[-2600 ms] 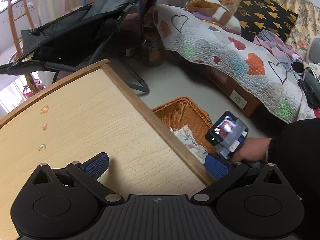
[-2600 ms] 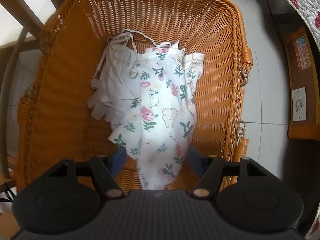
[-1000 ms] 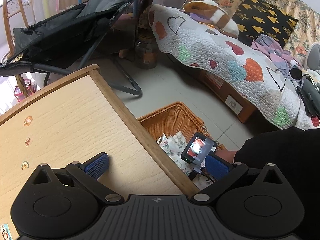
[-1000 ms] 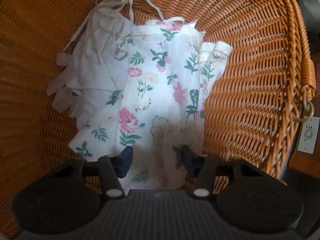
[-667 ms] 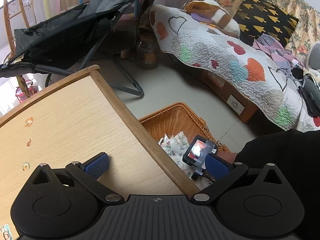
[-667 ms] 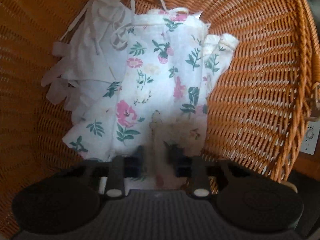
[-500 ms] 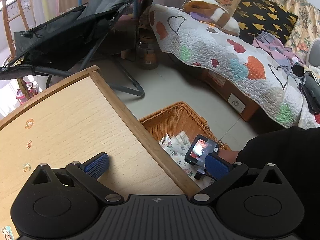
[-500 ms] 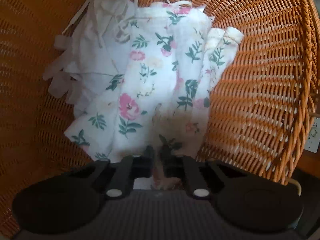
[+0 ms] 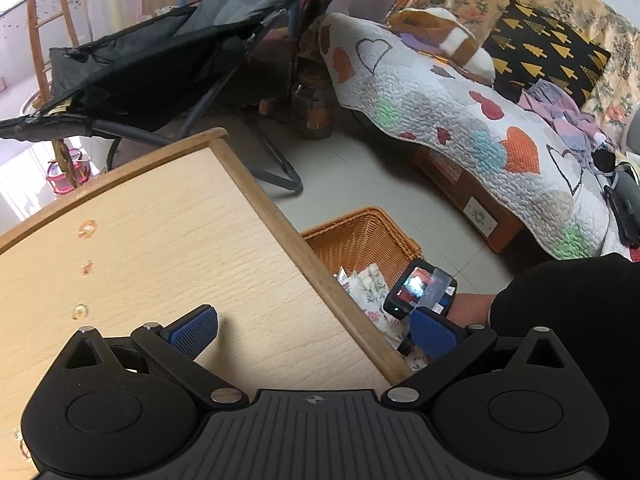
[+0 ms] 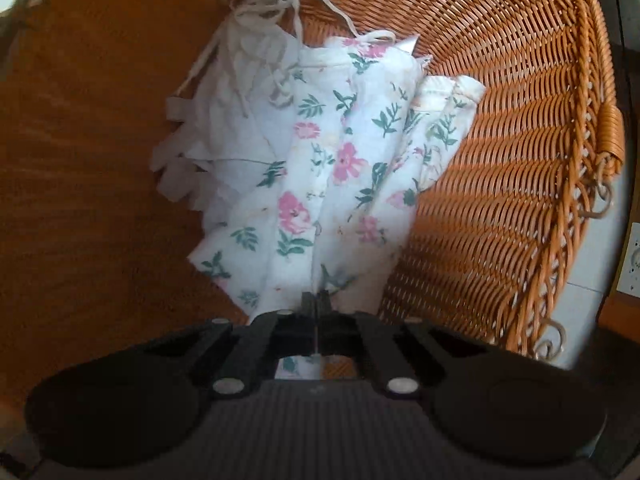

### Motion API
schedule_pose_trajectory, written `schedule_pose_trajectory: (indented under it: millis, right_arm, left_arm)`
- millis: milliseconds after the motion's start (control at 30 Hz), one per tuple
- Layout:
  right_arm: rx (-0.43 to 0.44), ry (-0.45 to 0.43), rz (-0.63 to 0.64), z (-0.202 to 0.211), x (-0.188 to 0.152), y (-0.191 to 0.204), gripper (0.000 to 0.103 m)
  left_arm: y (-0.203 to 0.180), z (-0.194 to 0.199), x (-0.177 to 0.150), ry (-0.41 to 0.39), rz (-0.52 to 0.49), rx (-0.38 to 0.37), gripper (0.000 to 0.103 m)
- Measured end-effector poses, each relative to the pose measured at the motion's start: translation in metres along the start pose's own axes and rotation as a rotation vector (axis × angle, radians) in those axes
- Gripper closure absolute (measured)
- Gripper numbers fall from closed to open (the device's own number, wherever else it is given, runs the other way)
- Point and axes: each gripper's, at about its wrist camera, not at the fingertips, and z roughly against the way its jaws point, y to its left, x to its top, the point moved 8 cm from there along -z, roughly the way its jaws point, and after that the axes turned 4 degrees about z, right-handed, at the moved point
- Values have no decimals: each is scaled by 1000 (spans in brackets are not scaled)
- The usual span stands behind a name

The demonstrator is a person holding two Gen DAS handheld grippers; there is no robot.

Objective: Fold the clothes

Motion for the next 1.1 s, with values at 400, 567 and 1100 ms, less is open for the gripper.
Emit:
schedule_pose_trajectory:
  millis: [400,567,1100]
  right_arm:
    - [82,-83,-46,55,-10,31,102]
    - [67,-87,-39,69,-21,34,102]
    - [22,-252,-70,144,-24,46,102]
  left_arm:
    - [-3,50,0,-42,9,5,0]
    - [-2,66,-7,-38,7,12,0]
    - [2,99,-25,-34,21,5,0]
